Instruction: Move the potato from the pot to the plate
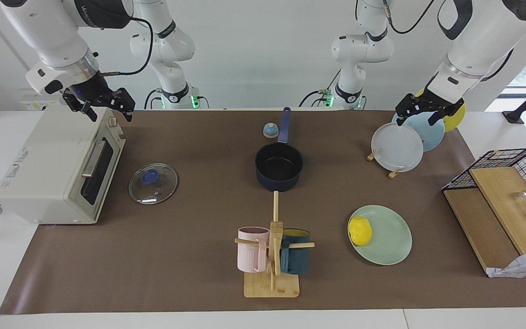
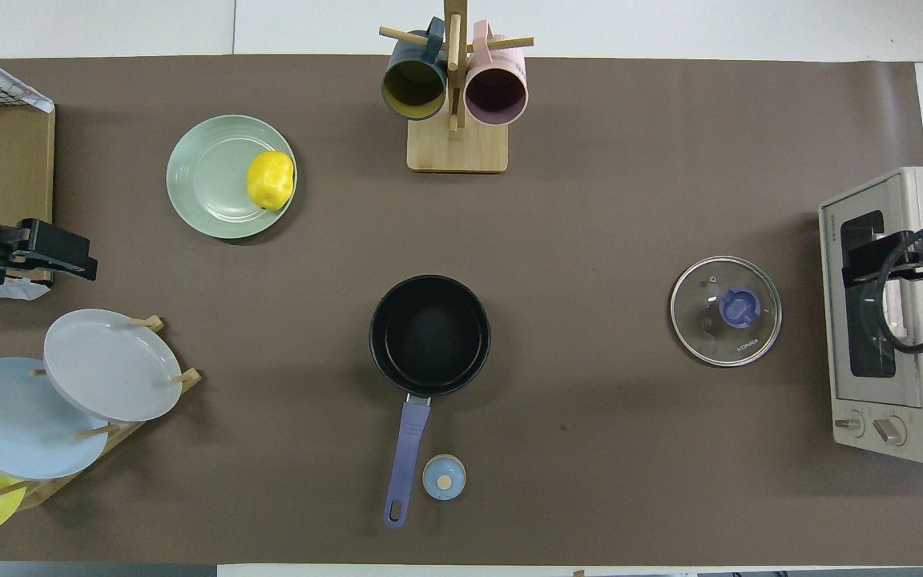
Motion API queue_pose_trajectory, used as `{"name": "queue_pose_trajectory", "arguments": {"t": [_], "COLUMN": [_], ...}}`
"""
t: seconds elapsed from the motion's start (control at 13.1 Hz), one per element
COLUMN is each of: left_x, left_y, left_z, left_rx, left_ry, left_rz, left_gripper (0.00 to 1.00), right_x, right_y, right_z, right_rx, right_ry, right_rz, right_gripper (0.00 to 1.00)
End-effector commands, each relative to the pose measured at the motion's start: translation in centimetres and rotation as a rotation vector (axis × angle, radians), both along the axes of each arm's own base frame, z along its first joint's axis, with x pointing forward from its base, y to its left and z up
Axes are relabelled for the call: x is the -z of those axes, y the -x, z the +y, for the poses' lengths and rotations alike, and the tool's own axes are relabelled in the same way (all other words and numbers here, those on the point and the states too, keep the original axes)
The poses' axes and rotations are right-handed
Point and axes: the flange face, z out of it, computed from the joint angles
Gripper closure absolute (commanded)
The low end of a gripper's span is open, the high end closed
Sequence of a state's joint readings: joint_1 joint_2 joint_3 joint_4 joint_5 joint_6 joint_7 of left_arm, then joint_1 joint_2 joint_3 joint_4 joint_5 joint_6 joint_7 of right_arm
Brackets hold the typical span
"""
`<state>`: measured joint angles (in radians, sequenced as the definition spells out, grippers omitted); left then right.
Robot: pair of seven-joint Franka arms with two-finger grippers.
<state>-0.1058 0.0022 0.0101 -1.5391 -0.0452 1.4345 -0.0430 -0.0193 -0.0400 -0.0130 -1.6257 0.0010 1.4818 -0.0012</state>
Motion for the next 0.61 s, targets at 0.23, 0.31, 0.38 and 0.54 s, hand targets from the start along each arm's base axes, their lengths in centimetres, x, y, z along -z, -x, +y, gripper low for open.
{"name": "queue_pose_trajectory", "arguments": {"t": [0.23, 0.31, 0.38, 0.54], "left_x": [1.1, 0.5, 0.3, 0.2], "left_y": [-0.4, -0.1, 0.0, 0.0], "left_z": [0.4, 0.4, 0.6, 1.1], "left_rx": [-0.006, -0.007, -0.009, -0.017], "left_ry": [-0.028, -0.027, -0.026, -0.026], "left_rz": [-0.027, -0.036, -0.039, -0.043], "left_gripper": [0.0, 0.0, 0.0, 0.0], "right_x": [0.0, 0.0, -0.1, -0.1], "right_y": [0.6, 0.6, 0.6, 0.6], "right_z": [0.2, 0.2, 0.2, 0.2], "right_rx": [0.003, 0.003, 0.003, 0.003], "right_ry": [-0.005, -0.005, -0.005, -0.005], "right_rz": [0.003, 0.002, 0.0, 0.0], "right_gripper": [0.0, 0.0, 0.0, 0.0]}}
